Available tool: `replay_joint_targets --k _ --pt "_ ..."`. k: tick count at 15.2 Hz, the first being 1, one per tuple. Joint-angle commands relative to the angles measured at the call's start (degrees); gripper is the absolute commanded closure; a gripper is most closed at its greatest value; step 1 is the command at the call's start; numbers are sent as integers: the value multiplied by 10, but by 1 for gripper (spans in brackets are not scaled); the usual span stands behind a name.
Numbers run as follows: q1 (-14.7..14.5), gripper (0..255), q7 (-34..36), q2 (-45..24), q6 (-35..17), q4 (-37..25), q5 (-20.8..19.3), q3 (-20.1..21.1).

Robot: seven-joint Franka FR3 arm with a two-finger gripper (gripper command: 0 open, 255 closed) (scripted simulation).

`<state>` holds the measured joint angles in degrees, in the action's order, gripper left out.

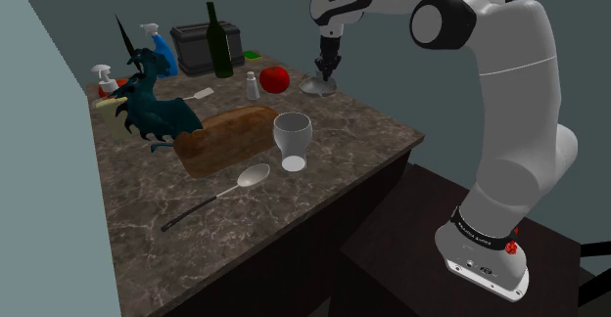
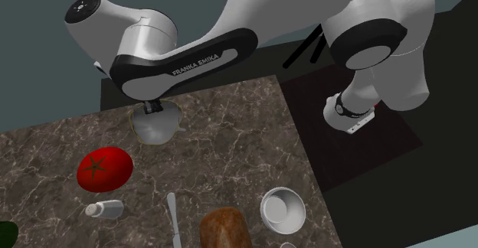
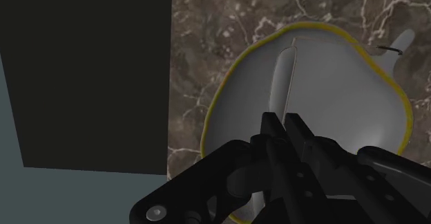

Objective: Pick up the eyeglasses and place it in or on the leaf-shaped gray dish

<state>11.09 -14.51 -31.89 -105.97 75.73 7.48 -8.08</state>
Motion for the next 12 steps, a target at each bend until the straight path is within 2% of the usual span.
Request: replay_joint_targets --k 1,5,6,11,12 --pt "0 255 0 0 -1 1 0 0" --pt "0 255 0 0 -1 1 0 0" --pt "0 0 0 0 -1 1 0 0" --pt "0 0 0 0 -1 1 0 0" --pt "1 0 1 2 17 -16 -1 0"
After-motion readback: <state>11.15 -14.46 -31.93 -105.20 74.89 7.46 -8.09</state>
